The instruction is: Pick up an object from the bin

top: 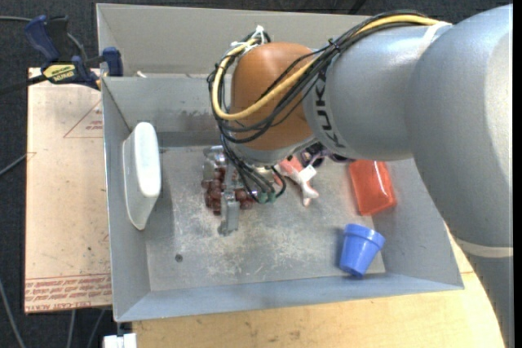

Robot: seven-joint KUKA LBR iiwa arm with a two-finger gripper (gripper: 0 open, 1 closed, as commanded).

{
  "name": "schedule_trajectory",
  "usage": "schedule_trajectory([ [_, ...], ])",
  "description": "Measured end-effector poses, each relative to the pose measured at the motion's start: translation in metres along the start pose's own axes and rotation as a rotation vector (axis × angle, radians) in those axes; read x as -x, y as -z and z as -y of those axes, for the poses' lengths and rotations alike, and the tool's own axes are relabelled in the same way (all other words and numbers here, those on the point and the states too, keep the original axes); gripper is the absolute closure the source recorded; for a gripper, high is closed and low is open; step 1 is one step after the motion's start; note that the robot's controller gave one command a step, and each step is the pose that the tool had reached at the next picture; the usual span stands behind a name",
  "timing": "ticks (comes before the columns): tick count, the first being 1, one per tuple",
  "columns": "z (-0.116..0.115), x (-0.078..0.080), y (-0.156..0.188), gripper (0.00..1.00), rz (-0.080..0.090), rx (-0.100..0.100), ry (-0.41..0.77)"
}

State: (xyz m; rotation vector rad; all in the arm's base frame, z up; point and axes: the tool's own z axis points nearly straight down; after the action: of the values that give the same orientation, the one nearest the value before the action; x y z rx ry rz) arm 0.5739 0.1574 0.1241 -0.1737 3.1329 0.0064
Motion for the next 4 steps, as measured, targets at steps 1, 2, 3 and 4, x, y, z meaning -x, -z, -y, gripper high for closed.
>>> schedule_trajectory([
  [1,0.026,0.016,-0.030,0.00,0.004,0.000,0.225],
  [2,0.054,0.020,-0.048,1.00,0.022,0.007,0.207],
  [3,0.054,0.020,-0.048,1.00,0.022,0.007,0.207],
  [4,0.063,0.016,0.055,1.00,0.024,0.008,0.231],
])
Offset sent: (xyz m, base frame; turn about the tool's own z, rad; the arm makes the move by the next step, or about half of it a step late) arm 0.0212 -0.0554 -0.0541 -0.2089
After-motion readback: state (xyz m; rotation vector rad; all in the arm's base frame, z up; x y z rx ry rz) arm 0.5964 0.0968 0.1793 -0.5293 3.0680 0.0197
